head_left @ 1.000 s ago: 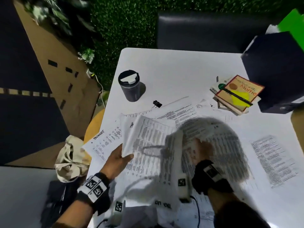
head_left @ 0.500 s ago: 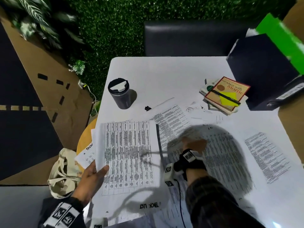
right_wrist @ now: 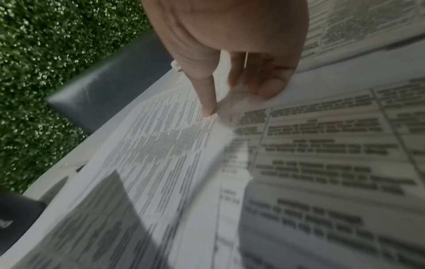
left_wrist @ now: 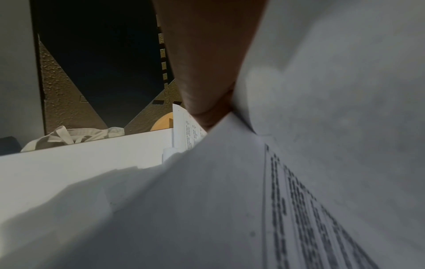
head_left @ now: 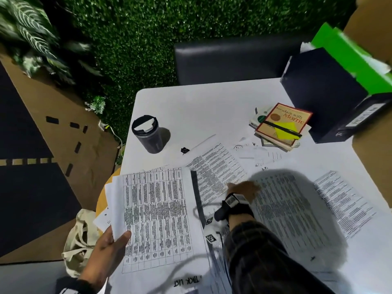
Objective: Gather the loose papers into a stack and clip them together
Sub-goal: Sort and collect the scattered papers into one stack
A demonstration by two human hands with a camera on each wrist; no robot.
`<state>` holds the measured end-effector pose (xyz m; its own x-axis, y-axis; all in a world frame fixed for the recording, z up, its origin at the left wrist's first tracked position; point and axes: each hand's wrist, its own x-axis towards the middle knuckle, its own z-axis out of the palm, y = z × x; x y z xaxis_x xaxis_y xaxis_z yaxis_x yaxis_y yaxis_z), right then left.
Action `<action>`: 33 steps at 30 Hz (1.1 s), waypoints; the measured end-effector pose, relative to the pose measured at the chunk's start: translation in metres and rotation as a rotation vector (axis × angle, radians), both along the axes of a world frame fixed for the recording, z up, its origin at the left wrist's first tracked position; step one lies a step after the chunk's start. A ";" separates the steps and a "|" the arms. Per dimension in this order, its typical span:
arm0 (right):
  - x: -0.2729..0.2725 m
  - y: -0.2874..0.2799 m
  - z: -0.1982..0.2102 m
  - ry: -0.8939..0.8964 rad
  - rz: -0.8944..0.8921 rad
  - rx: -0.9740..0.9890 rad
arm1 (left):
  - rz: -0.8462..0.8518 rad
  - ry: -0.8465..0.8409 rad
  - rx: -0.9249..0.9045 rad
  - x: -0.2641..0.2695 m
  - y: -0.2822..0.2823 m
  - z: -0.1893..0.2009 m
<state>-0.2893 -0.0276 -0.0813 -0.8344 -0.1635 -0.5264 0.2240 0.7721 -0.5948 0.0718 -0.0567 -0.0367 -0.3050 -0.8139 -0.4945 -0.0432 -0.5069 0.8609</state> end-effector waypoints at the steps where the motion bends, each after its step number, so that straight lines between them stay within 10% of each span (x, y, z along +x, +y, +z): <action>1: 0.003 0.000 0.007 0.001 -0.015 0.079 | 0.013 0.018 -0.004 -0.002 0.001 0.002; 18: -0.031 0.005 0.025 -0.005 0.289 0.157 | 0.088 0.044 0.031 -0.010 0.007 0.006; 27: -0.063 0.054 0.041 -0.028 0.063 -0.515 | 0.079 0.017 -0.006 -0.016 0.008 0.017; 33: -0.146 0.124 0.049 0.020 0.058 -0.223 | 0.087 -0.025 -0.061 -0.021 0.009 0.022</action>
